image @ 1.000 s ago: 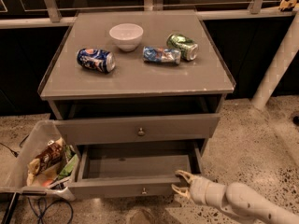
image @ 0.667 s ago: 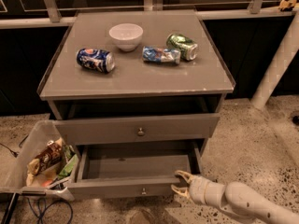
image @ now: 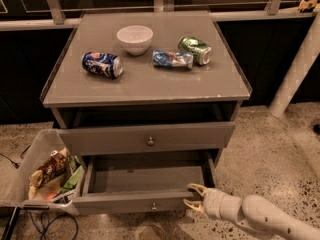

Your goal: Open middle drawer

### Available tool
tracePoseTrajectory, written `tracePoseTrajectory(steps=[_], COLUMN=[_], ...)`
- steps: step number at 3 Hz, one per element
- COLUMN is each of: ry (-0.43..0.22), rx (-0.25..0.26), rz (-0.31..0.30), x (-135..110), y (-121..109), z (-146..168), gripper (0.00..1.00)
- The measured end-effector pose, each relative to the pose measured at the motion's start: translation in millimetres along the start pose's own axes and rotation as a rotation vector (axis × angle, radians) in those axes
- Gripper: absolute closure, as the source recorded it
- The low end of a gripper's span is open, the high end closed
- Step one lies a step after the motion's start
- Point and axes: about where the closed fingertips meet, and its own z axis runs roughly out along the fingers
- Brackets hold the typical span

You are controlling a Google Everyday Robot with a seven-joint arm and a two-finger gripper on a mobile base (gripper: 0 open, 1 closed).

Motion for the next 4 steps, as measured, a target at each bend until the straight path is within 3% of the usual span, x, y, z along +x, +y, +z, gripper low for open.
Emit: tracePoseTrajectory(steps=[1,3,4], ry=[0.000,0.003,0.003], rx=[0.000,0.005,0.005], rz=[0.000,0.011,0.011], x=[0,6,2], y=[0,11,9], z=[0,-7,-10], gripper=[0.37,0.84,1.00])
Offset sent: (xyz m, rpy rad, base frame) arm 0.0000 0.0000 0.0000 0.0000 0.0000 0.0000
